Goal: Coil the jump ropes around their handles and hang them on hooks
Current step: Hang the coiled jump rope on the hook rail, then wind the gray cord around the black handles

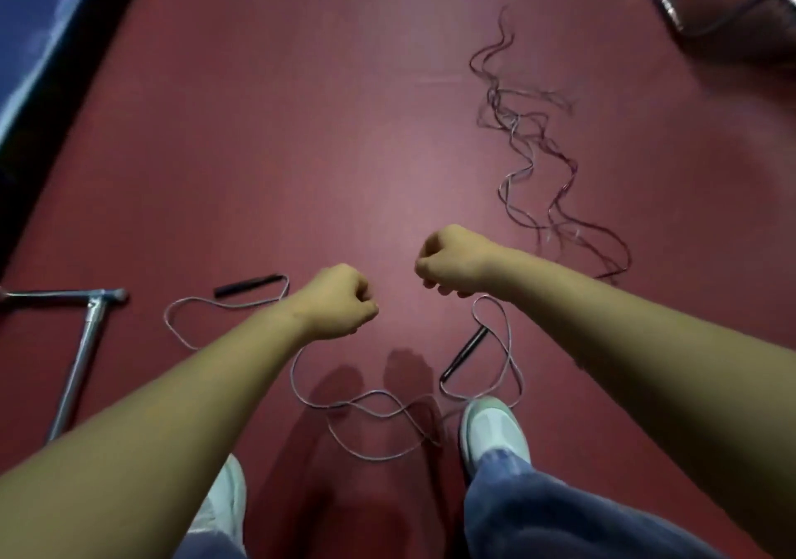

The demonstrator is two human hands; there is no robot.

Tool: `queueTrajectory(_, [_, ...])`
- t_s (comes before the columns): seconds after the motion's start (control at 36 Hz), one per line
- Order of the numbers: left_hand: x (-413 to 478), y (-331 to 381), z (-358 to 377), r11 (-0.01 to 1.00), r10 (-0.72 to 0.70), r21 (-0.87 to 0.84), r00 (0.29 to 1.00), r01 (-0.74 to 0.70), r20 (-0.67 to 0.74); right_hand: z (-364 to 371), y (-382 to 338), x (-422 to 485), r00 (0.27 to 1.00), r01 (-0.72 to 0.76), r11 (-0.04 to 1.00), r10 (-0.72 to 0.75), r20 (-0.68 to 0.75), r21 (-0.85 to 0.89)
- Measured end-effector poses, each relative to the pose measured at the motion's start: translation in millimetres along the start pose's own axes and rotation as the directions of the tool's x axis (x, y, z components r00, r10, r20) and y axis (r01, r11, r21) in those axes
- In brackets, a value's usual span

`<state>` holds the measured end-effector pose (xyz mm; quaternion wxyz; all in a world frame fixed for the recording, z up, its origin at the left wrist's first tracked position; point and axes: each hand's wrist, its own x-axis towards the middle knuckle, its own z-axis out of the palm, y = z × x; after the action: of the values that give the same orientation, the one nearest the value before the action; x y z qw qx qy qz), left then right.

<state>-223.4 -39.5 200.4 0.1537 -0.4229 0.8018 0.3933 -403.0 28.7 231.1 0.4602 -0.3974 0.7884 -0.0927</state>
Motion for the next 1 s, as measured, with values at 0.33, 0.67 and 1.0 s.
queueTrajectory(0.33, [114.4, -169.2, 13.3, 0.947, -0.255, 0.156, 0.951, 0.282, -0.176, 114.6, 52.5, 137.6, 0.986, 0.059, 0.974, -0.023, 0.165, -0.217])
queueTrajectory(0.67, [175.5, -252.0, 65.1, 0.927, -0.337, 0.064, 0.894, 0.371, -0.295, 178.8, 98.7, 186.9, 0.994, 0.106, 0.982, -0.098, 0.057, -0.156])
queueTrajectory(1.0, [159.4, -260.5, 96.0, 0.915, -0.105, 0.317, 0.904, 0.251, -0.414, 192.4, 139.5, 173.9, 0.992, 0.101, 0.915, -0.065, 0.105, -0.391])
